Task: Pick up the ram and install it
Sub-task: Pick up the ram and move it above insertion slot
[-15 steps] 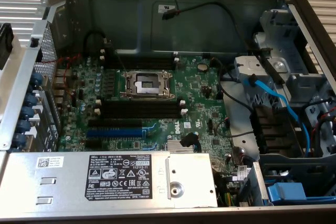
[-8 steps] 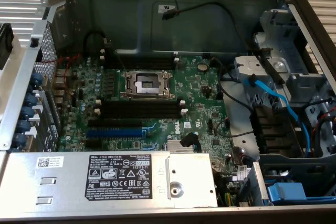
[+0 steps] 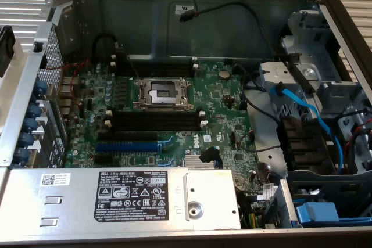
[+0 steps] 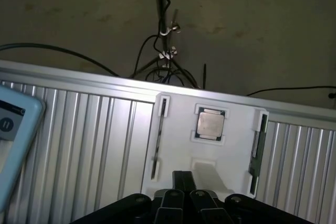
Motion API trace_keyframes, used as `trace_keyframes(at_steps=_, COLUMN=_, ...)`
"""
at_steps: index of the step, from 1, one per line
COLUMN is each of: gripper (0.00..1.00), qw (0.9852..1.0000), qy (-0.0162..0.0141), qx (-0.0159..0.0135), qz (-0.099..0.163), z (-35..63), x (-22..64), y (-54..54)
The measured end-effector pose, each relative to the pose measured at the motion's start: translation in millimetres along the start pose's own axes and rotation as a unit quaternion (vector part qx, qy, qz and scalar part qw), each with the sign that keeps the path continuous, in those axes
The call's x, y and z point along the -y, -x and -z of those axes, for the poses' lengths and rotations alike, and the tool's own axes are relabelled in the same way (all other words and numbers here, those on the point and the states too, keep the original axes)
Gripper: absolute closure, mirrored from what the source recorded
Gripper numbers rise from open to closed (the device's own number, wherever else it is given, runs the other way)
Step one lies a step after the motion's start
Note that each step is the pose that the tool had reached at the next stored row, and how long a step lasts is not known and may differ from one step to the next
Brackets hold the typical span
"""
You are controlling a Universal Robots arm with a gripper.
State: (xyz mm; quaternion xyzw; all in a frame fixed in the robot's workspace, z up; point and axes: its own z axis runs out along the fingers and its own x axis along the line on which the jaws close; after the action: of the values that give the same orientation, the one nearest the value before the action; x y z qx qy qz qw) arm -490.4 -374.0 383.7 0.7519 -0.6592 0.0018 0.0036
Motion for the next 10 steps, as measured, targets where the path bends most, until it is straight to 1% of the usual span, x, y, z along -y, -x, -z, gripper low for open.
trace_keyframes(at_steps=5, gripper=0.90, qw=1.0000, qy=0.0000, qx=-0.0001, qz=0.000, z=-2.2, x=-0.5, y=0.1)
trace_keyframes(at_steps=10, gripper=0.90, qw=1.0000, qy=0.0000, qx=-0.0002, qz=0.000, z=-9.1, x=-0.6, y=0.0)
